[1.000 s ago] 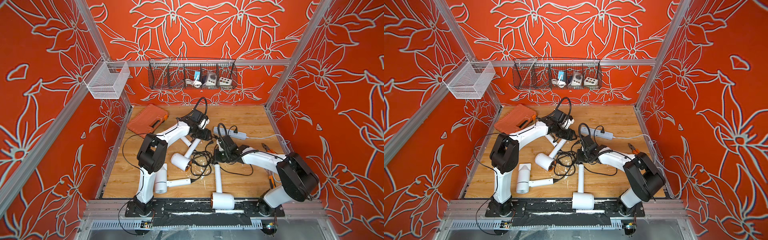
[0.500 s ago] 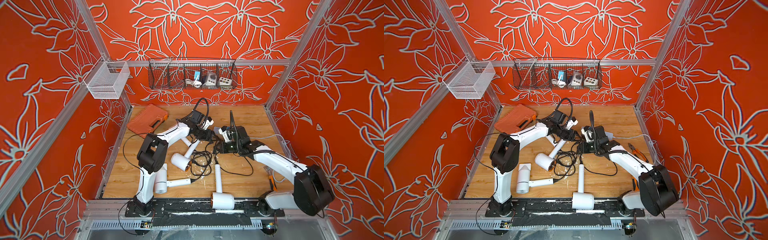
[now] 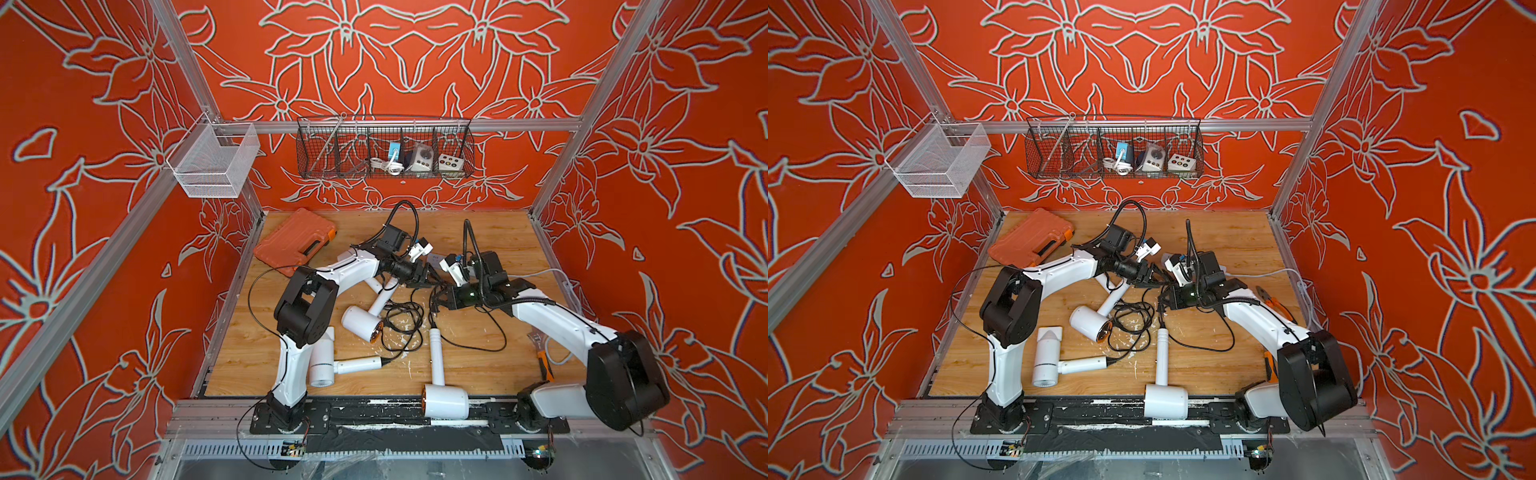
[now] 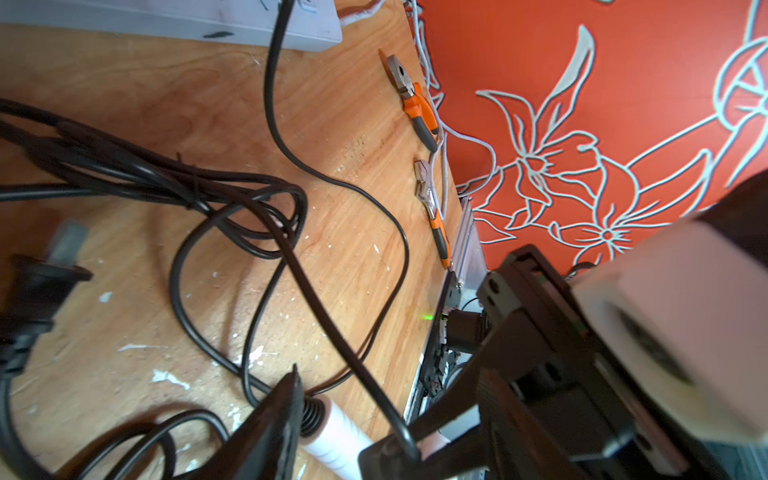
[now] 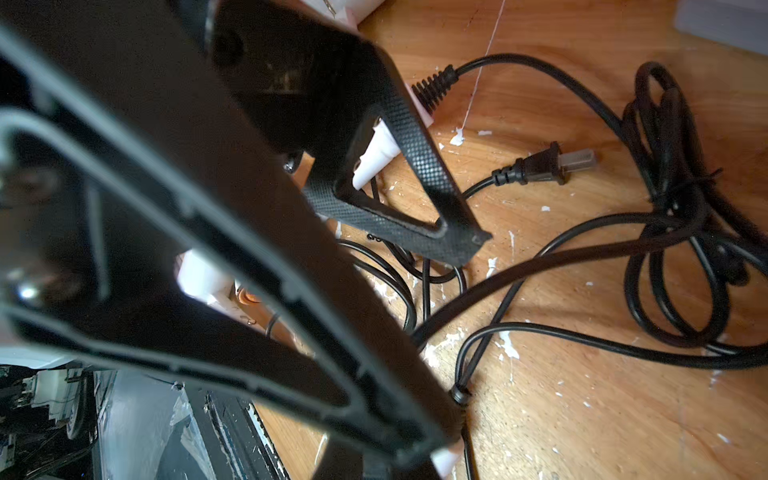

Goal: Charge the blow dryers
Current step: Pick up the plug from the center of the board.

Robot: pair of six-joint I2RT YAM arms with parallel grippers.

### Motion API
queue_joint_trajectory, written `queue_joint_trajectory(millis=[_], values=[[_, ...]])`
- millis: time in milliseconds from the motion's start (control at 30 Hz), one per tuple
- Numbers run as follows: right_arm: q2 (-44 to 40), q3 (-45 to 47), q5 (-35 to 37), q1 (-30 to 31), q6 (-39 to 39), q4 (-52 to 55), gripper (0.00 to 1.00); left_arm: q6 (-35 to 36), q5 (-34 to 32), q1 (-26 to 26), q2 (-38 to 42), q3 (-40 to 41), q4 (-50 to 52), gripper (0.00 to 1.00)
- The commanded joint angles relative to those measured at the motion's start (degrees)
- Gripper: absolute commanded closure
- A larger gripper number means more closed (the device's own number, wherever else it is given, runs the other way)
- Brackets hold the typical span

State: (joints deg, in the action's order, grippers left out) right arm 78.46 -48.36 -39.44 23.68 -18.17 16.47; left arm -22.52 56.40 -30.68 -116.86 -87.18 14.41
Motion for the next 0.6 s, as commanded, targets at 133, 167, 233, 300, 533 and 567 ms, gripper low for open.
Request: queue_joint_trajectory(millis=[133, 167, 233, 300, 533, 567], values=[[-0.8, -0.5, -2.2, -0.1, 1.6, -0.6, 1.00, -0.7, 3.4, -1.1, -2.5, -0.6, -1.1, 0.64], [-1.2, -0.4, -2.1, -0.1, 1.6, -0.7, 1.00, -0.6, 3.7, -1.1, -3.0, -0.8, -0.8, 0.69], [-2.7, 0.3, -1.0, -0.1, 1.6, -1.1, 1.00, -0.7, 4.3, -1.1, -3.8, -1.0, -0.4, 0.74], [-4.0, 0.8, 0.0, -0.2, 1.6, -1.1, 1.00, -0.9, 4.9, -1.1, -3.9, -0.8, -0.8, 0.80], [-7.9, 1.3, 7.1, -0.2, 2.7, 2.4, 1.00, -2.1, 5.0, -0.8, -2.5, 0.4, -3.2, 1.00], [-8.4, 1.4, 9.2, -0.2, 2.7, 3.5, 1.00, -2.2, 4.6, -0.6, -2.2, 0.5, -3.5, 1.00]])
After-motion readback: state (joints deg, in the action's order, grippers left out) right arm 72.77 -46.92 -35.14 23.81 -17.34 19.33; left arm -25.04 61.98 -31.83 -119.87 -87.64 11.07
